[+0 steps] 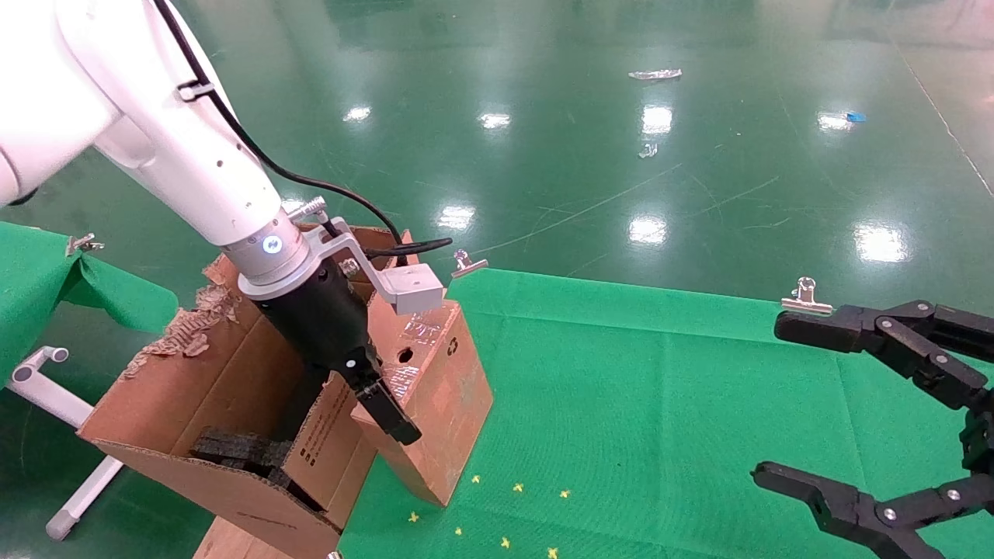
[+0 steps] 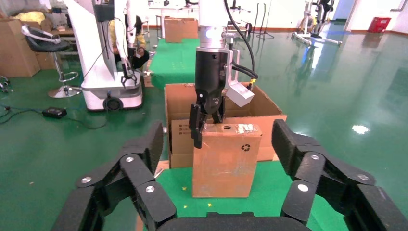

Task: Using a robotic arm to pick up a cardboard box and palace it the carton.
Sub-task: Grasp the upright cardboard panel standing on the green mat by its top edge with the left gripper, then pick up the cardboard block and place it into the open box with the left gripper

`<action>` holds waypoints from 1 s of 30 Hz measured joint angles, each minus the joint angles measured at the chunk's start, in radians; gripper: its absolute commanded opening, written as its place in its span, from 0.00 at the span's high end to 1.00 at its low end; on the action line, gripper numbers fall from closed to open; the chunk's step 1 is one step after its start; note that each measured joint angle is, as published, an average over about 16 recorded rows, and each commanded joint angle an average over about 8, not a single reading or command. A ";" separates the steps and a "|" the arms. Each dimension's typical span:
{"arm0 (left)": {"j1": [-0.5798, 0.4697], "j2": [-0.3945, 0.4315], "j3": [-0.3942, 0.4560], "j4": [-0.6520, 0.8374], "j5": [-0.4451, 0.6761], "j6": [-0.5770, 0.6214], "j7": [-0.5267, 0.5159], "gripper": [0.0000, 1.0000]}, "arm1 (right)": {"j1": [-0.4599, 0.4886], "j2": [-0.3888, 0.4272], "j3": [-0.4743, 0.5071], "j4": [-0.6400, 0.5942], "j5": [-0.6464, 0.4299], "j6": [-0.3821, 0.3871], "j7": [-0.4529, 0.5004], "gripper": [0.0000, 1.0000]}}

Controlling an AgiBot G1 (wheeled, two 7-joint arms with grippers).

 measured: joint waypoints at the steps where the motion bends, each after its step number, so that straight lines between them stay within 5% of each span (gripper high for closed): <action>1: -0.003 -0.002 0.001 -0.010 0.003 -0.003 -0.003 1.00 | 0.000 0.000 0.000 0.000 0.000 0.000 0.000 1.00; 16: -0.076 -0.090 -0.022 -0.207 0.019 -0.074 -0.017 1.00 | 0.000 0.000 -0.001 0.000 0.001 0.000 -0.001 1.00; 30: -0.269 -0.376 -0.163 -0.247 -0.048 -0.150 0.198 1.00 | 0.000 0.001 -0.002 0.000 0.001 0.001 -0.001 1.00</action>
